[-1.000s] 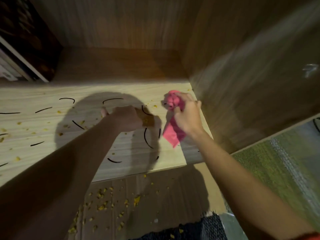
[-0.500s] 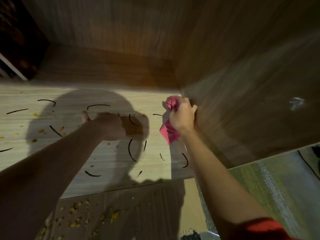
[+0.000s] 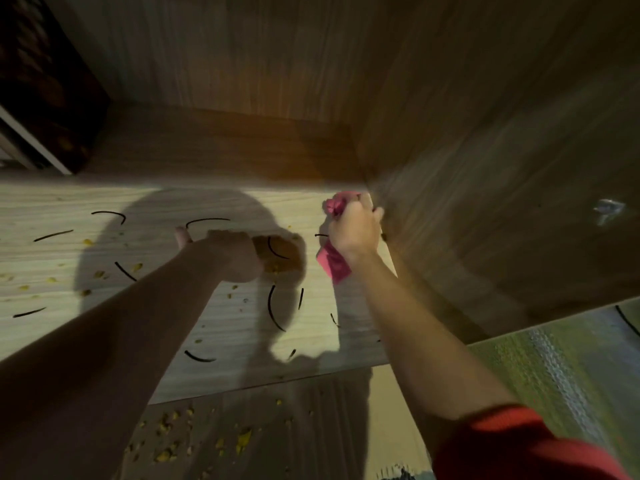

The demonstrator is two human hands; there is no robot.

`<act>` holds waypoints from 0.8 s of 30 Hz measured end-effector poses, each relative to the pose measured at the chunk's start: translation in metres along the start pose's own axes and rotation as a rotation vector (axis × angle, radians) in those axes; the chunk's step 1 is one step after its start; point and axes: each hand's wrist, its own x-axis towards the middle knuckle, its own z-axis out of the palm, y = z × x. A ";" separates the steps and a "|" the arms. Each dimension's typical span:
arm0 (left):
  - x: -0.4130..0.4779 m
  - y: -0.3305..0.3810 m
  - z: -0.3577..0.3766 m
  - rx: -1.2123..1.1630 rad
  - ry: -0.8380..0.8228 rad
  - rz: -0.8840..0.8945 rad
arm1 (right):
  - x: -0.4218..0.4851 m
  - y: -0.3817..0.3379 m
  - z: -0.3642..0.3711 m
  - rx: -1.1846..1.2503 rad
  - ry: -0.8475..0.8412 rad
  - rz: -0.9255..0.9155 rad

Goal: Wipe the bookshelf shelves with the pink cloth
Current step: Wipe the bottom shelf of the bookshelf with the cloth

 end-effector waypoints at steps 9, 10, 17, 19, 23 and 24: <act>0.012 -0.004 0.004 0.009 0.021 0.020 | 0.003 0.007 -0.014 -0.037 0.082 0.105; 0.013 -0.003 0.005 -0.026 0.051 0.022 | 0.006 0.009 -0.013 -0.088 0.058 0.124; 0.011 -0.006 0.005 -0.007 -0.018 0.010 | -0.016 0.007 0.003 0.366 -0.117 -0.166; 0.009 -0.005 0.006 -0.014 -0.004 -0.001 | 0.000 0.013 -0.005 0.287 0.034 -0.078; 0.004 -0.004 0.007 -0.010 -0.011 -0.019 | 0.035 0.017 -0.007 0.028 0.032 -0.052; 0.001 -0.005 0.007 -0.016 -0.005 -0.025 | 0.038 0.013 0.000 0.022 0.006 -0.082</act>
